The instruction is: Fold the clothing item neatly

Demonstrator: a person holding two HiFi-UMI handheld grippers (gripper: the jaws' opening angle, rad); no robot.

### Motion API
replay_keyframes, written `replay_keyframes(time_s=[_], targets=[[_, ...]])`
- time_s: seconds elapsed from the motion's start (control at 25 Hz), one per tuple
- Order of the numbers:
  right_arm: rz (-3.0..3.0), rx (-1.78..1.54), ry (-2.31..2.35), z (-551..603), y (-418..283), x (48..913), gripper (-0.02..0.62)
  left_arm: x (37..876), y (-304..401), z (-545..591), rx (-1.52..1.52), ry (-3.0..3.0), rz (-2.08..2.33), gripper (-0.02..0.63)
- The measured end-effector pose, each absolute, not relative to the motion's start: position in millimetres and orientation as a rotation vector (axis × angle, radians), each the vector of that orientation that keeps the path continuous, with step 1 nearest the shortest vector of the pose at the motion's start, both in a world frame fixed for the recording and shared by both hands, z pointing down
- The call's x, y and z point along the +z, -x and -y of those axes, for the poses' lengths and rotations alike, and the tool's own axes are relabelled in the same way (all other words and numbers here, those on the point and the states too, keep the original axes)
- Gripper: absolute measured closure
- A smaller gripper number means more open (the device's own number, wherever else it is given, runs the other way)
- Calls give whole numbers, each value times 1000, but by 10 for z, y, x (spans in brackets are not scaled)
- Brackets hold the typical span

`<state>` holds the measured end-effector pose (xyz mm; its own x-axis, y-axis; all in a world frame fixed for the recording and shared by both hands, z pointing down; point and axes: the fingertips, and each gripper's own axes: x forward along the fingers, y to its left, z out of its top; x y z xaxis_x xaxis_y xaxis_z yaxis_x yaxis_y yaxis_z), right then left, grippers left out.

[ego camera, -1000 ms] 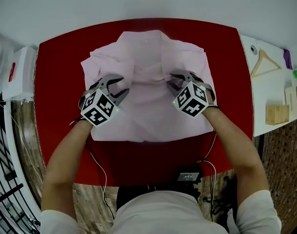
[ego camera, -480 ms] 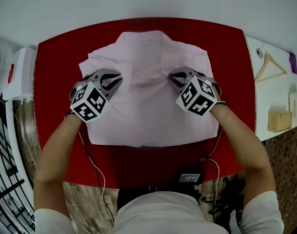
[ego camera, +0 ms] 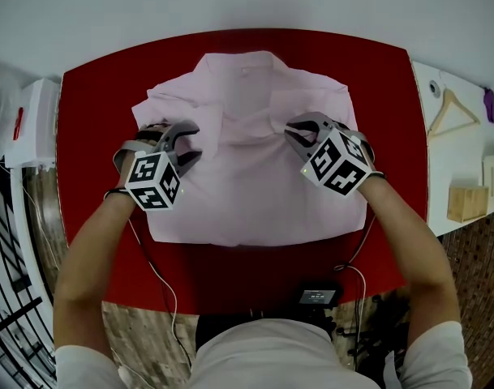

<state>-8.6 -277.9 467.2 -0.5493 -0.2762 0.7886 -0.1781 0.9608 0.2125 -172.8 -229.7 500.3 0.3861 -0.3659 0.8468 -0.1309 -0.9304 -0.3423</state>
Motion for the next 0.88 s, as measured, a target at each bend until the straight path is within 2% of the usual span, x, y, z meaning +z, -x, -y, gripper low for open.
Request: replay_keyframes(time_s=[0.24, 0.32, 0.88], targets=[[2161, -133, -265, 2663, 249, 4824, 556, 5008, 1715, 2378, -1562, 2375, -459, 439], [2152, -120, -275, 2687, 278, 4852, 557, 4949, 1711, 2420, -1538, 2384, -498, 574], [2207, 21, -318, 2960, 314, 4536, 560, 4332, 1818, 3033, -1268, 2768, -954, 594]])
